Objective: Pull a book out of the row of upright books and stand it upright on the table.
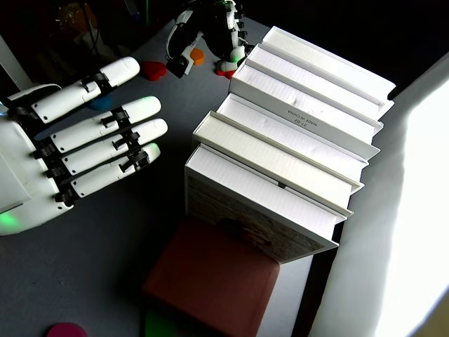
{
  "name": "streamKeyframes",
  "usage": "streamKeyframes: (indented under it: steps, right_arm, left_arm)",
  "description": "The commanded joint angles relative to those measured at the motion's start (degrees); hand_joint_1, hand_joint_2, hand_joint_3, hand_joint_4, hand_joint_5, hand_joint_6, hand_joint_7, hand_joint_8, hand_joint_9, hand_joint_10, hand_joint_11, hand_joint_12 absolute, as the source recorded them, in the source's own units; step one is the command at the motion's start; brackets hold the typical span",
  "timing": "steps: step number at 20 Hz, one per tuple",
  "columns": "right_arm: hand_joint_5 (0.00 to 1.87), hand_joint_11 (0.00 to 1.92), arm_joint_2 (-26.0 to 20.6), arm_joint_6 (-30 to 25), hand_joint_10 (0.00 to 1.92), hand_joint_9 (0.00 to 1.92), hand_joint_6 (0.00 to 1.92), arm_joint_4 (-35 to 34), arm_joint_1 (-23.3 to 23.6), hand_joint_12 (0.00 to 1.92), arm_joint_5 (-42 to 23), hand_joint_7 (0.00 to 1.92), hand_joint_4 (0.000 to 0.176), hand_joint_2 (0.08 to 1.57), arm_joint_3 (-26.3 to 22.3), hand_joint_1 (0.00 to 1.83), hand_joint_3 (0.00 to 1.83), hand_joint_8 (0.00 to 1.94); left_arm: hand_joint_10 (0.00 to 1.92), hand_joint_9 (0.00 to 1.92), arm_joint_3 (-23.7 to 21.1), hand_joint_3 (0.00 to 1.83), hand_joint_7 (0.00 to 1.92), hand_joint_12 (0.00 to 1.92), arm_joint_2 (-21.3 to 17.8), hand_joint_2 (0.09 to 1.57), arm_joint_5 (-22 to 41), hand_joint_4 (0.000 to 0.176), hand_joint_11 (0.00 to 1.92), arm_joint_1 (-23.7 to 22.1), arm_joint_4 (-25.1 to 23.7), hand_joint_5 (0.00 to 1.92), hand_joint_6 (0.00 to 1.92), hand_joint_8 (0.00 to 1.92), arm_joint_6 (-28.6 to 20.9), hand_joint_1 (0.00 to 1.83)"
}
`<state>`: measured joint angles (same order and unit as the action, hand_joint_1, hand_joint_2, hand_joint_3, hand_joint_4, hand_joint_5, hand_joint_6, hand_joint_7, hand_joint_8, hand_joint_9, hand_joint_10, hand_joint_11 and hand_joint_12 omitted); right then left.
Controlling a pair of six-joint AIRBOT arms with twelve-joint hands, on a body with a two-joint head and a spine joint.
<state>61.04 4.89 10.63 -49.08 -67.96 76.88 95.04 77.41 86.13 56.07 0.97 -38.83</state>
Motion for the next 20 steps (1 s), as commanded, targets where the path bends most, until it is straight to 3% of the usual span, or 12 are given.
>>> streamKeyframes:
  steps: [1,4,6,8,11,12,13,14,16,18,19,20]
  right_arm:
    - [0.3,0.0,0.21,-0.51,0.09,0.24,0.01,-2.17,0.92,1.3,-6.19,0.27,0.081,0.91,0.15,0.98,0.01,0.0]
    - [0.33,0.0,0.22,-0.64,0.08,0.33,0.01,-1.99,0.92,1.46,-6.03,0.35,0.07,0.9,0.24,0.93,0.0,0.01]
    - [0.34,0.0,0.23,-0.72,0.07,0.33,0.0,-1.74,0.93,1.43,-6.03,0.35,0.083,0.89,0.23,0.93,0.0,0.0]
    - [0.31,0.0,0.23,-0.83,0.05,0.31,0.0,-1.43,1.09,1.4,-6.08,0.32,0.077,0.9,0.1,0.92,0.0,0.0]
    - [0.33,0.0,-0.59,-1.79,0.03,0.29,0.0,0.81,2.82,1.3,-6.33,0.28,0.065,0.96,-0.62,0.92,0.01,0.0]
    - [0.34,0.0,-1.3,-1.78,0.04,0.32,0.01,1.69,3.99,1.29,-6.44,0.29,0.058,0.97,-1.07,0.85,0.01,0.01]
    - [0.36,0.0,-1.83,-1.78,0.05,0.36,0.01,2.6,5.32,1.33,-6.5,0.35,0.0,1.01,-1.42,0.79,0.02,0.02]
    - [0.38,0.0,-2.33,-1.74,0.05,0.36,0.01,3.55,6.61,1.36,-6.49,0.38,0.0,1.04,-1.58,0.78,0.02,0.02]
    - [0.42,0.0,-3.32,-0.85,0.04,0.38,0.02,5.0,9.17,1.44,-5.47,0.42,0.075,1.04,-1.51,0.79,0.01,0.02]
    - [0.46,0.0,-3.68,-0.56,0.03,0.37,0.02,5.5,10.86,1.56,-4.09,0.39,0.074,1.03,-0.76,0.78,0.0,0.01]
    - [0.48,0.0,-3.67,-0.56,0.01,0.33,0.03,5.55,11.18,1.58,-3.54,0.36,0.1,1.04,-0.28,0.75,0.01,0.0]
    - [0.49,0.0,-3.64,-0.53,0.0,0.27,0.03,5.61,11.59,1.55,-2.6,0.31,0.097,1.07,0.24,0.73,0.02,0.0]
  left_arm:
    - [0.14,0.27,0.2,0.0,0.29,1.47,0.36,0.8,6.29,0.0,0.0,-0.38,1.99,0.24,0.0,0.0,-0.52,0.81]
    - [0.12,0.3,0.38,0.0,0.31,1.51,0.66,0.79,6.29,0.0,0.0,-0.38,1.89,0.26,0.01,0.0,-0.52,0.91]
    - [0.09,0.31,0.36,0.0,0.32,1.51,0.66,0.78,6.35,0.0,0.0,-0.38,1.87,0.26,0.0,0.0,-0.52,0.93]
    - [0.07,0.31,0.24,0.0,0.31,1.48,0.65,0.79,6.38,0.0,0.0,-0.37,1.88,0.26,0.0,0.0,-0.52,0.85]
    - [0.08,0.35,0.09,0.0,0.36,1.48,0.61,0.78,6.81,0.0,0.0,0.12,2.36,0.29,0.02,0.02,-0.52,0.93]
    - [0.08,0.35,-0.09,0.0,0.36,1.49,0.36,0.77,6.85,0.0,0.0,0.2,2.44,0.3,0.01,0.02,-0.52,0.95]
    - [0.08,0.34,-0.29,0.0,0.34,1.49,0.06,0.78,6.97,0.008,0.0,0.35,2.61,0.29,0.01,0.01,-0.52,0.94]
    - [0.07,0.35,-0.43,0.0,0.35,1.5,-0.07,0.79,7.19,0.016,0.0,0.66,2.92,0.29,0.01,0.01,-0.52,0.94]
    - [0.07,0.37,-0.44,0.01,0.35,1.52,-0.21,0.81,7.3,0.003,0.0,0.92,3.12,0.3,0.01,0.0,-0.52,0.92]
    - [0.05,0.36,-0.49,0.01,0.33,1.5,-0.29,0.82,7.32,0.008,0.0,0.91,3.12,0.3,0.0,0.0,-0.52,0.9]
    - [0.04,0.34,-0.48,0.01,0.32,1.45,-0.32,0.82,7.3,0.012,0.0,0.9,3.12,0.28,0.0,0.0,-0.52,0.89]
    - [0.05,0.37,-0.48,0.0,0.34,1.44,-0.38,0.81,7.21,0.026,0.0,0.88,3.08,0.29,0.01,0.01,-0.52,0.9]
